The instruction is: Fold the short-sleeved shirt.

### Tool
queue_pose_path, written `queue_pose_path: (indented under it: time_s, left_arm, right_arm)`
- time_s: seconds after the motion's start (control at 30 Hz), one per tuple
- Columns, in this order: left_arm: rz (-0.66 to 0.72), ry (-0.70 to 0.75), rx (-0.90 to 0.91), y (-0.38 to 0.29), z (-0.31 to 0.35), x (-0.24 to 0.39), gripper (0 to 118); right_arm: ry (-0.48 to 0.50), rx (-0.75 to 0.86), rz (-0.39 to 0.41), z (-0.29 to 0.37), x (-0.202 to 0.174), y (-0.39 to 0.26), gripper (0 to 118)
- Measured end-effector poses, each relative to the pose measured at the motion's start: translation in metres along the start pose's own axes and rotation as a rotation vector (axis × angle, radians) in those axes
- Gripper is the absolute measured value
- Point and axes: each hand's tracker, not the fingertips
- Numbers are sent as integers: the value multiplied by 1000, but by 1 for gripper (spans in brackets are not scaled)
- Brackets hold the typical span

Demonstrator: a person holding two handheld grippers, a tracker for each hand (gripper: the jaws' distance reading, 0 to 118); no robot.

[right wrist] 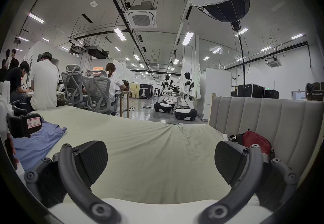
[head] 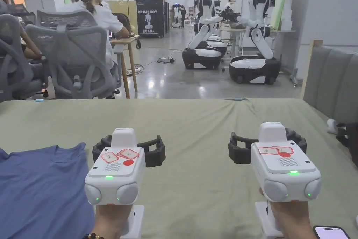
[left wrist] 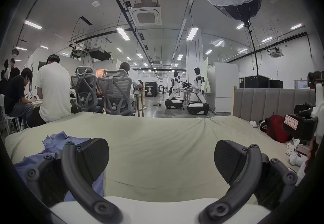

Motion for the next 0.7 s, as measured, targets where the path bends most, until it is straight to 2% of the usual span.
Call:
queue_pose_path:
  time_s: [0.57, 0.7]
  left_arm:
    - [-19, -11, -8, -1, -1, 1, 118]
    - [-27, -6, -3, -3, -2, 2, 118]
  right_arm:
    - [2, -1, 6, -1, -1, 1, 118]
    - [15, -8, -26, -2, 3, 0, 118]
